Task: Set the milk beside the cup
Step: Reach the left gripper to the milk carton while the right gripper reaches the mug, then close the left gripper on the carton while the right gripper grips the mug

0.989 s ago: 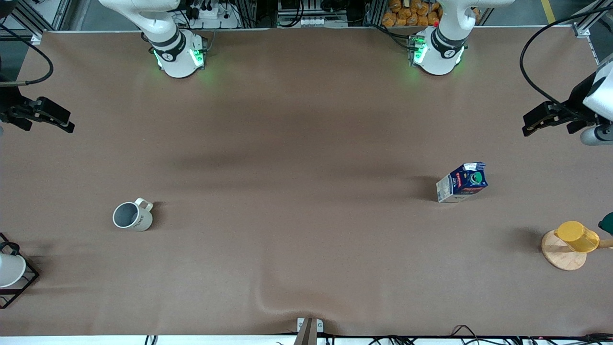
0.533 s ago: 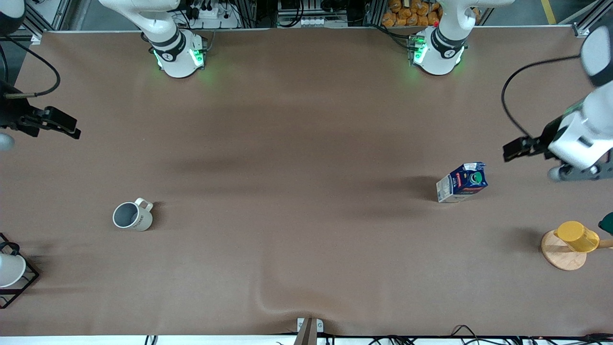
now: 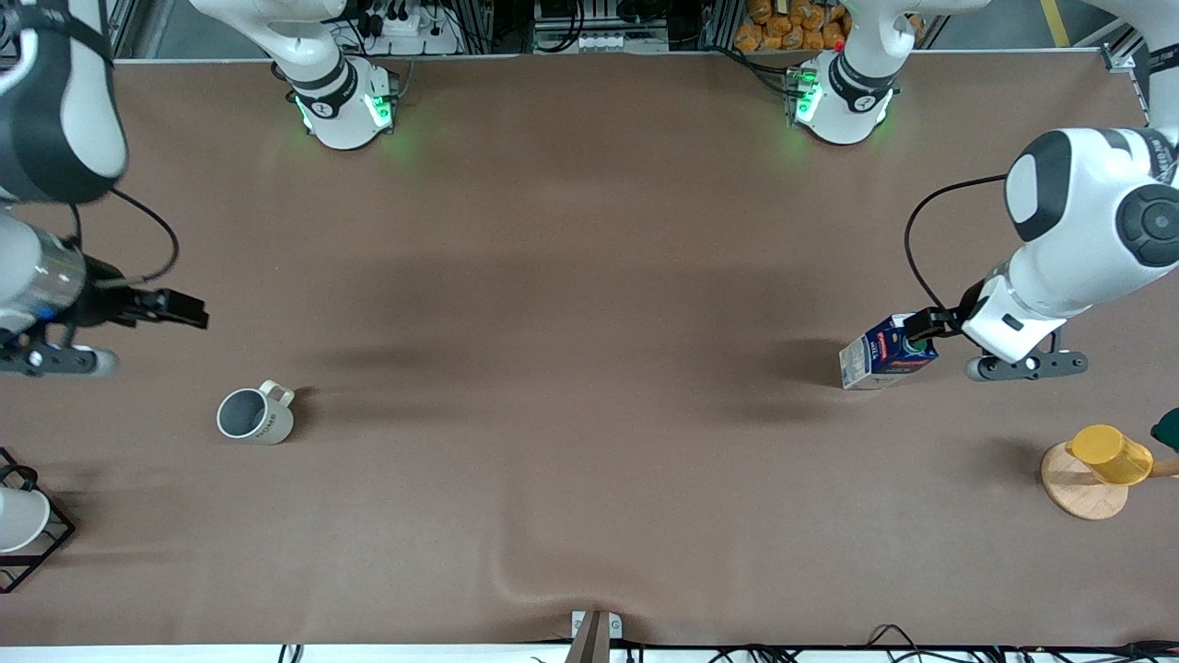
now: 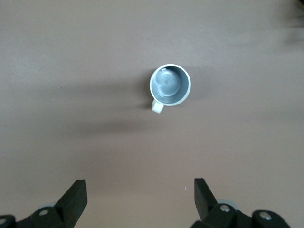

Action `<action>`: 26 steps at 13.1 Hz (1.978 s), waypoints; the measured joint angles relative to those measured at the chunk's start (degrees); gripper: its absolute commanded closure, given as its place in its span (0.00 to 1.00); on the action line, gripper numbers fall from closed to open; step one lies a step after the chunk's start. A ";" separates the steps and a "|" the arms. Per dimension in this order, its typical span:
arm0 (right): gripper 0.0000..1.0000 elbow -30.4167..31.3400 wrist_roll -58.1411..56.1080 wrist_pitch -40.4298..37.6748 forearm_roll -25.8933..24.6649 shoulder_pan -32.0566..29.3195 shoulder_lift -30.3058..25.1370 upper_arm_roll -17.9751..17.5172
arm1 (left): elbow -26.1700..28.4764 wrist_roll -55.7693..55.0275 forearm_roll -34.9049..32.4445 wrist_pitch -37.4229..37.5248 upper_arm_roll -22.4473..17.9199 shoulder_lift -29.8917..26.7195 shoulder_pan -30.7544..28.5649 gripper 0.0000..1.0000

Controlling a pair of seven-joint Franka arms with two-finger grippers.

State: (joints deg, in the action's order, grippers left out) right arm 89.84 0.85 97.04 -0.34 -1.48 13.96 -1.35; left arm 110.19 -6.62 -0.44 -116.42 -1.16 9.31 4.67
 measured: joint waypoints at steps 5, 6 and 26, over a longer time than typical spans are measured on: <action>0.00 -0.22 -0.39 8.68 -0.03 0.36 9.58 0.05 | 0.87 0.00 0.23 -1.36 0.25 2.87 0.03 0.00; 0.00 -0.24 -1.02 10.04 -0.03 0.34 11.59 0.12 | 0.90 0.00 0.24 -2.00 0.46 3.67 0.03 0.00; 1.00 -1.66 -6.26 18.26 -1.94 -0.21 23.84 0.50 | -10.06 0.17 0.26 8.98 2.75 4.13 0.07 0.67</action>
State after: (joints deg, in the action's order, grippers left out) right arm 88.17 -5.41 115.30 -2.28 -1.69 37.79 -0.85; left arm 100.13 -6.45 -0.18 -107.44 1.60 13.44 4.74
